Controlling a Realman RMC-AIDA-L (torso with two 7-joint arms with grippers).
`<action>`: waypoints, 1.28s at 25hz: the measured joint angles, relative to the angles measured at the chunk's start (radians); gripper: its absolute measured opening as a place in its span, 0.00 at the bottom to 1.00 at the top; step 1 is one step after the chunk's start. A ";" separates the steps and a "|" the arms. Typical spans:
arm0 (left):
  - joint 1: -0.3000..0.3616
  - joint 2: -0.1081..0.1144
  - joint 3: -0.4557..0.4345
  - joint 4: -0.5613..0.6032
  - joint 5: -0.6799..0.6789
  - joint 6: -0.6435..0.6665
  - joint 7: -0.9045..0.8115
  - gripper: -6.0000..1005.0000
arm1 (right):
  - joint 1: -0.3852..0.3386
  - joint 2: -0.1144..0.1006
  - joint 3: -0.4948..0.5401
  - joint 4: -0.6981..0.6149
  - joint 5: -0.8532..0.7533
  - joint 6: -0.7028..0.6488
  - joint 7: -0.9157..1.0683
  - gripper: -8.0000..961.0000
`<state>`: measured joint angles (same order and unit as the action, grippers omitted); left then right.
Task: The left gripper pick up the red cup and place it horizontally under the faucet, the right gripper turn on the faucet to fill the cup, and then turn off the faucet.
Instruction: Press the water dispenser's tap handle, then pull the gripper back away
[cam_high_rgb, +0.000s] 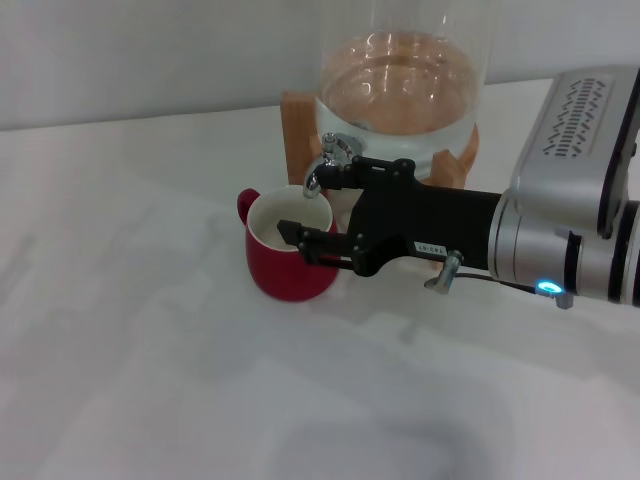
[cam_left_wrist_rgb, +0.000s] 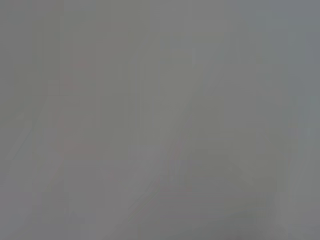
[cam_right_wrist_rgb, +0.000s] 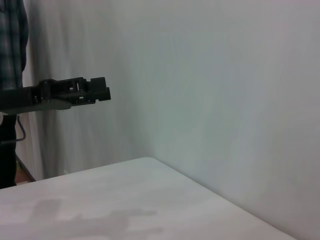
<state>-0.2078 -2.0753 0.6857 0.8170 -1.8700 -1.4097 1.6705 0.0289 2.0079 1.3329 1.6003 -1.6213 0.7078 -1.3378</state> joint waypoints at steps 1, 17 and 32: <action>0.000 0.000 0.000 0.001 0.000 -0.001 0.000 0.76 | 0.000 0.000 0.001 -0.001 0.000 0.000 0.000 0.75; 0.001 -0.002 0.000 0.003 -0.003 -0.007 0.000 0.76 | -0.015 0.000 0.039 -0.006 -0.003 -0.012 0.000 0.75; -0.010 -0.001 0.000 -0.001 -0.003 -0.008 -0.001 0.76 | -0.029 -0.002 0.077 -0.008 0.001 -0.004 -0.006 0.75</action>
<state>-0.2181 -2.0759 0.6857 0.8157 -1.8730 -1.4175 1.6694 -0.0001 2.0058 1.4100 1.5921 -1.6204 0.7040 -1.3436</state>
